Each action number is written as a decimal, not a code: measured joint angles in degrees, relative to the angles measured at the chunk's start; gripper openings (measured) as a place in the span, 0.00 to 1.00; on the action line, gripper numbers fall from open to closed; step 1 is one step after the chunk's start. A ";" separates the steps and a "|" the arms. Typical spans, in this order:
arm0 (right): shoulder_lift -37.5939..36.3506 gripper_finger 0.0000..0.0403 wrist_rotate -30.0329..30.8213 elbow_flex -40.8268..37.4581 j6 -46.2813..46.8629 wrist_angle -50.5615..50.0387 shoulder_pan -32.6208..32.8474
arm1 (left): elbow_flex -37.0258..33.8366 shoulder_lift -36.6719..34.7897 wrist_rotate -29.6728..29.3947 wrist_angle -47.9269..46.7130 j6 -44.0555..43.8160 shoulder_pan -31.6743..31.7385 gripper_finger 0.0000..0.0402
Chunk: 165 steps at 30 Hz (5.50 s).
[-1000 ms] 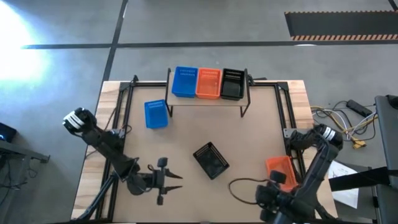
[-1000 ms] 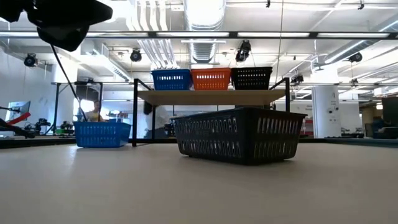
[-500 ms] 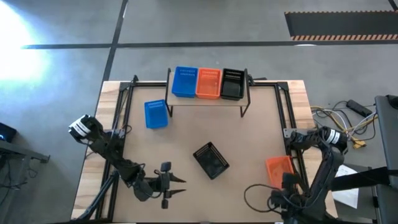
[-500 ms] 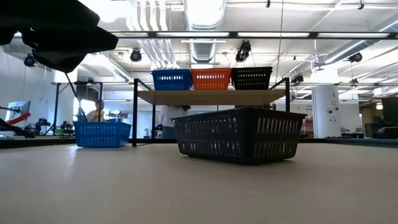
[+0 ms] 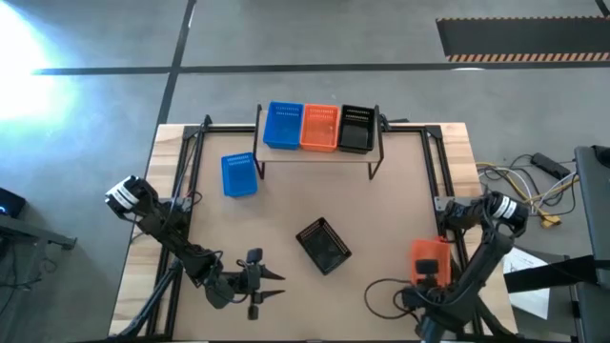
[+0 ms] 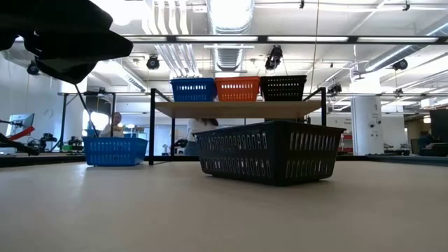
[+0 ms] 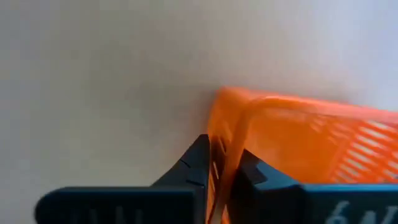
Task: Stack baskets on shelf by color
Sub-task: Stack the orange basket on top of the orange basket on the shelf
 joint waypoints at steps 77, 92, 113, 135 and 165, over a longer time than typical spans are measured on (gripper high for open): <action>1.37 0.04 7.37 42.50 -72.40 7.22 -78.92 | -2.76 -1.16 4.94 -0.09 11.98 11.89 0.34; 2.04 0.03 8.31 42.39 -70.63 3.35 -79.22 | -2.76 -1.11 4.94 -0.07 10.71 11.89 0.34; 1.62 0.07 3.75 42.36 -70.53 3.55 -79.45 | -2.76 -1.07 5.01 -0.08 10.71 11.89 0.34; 1.62 0.33 6.13 44.40 -69.35 2.67 -79.58 | -2.76 -1.07 5.20 -0.07 10.70 11.89 0.34; 2.80 0.10 7.33 46.67 -72.13 -3.86 -79.21 | -2.76 -1.07 5.16 -0.07 10.70 11.89 0.34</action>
